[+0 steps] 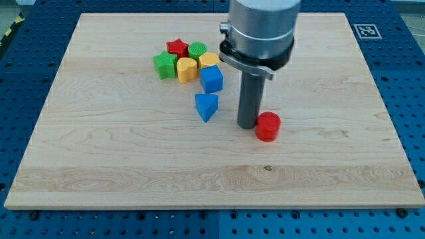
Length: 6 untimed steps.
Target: Push the blue triangle close to the blue cube
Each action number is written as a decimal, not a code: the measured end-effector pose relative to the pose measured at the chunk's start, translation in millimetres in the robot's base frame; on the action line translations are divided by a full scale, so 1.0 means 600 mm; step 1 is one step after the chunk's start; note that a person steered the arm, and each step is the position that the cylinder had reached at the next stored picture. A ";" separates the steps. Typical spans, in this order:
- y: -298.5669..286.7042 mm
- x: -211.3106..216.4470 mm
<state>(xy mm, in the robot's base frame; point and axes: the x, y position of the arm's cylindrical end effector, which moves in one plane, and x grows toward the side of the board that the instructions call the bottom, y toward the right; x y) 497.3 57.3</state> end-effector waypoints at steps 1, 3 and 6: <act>-0.022 0.003; -0.071 -0.030; -0.068 0.002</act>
<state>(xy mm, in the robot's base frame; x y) 498.7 16.2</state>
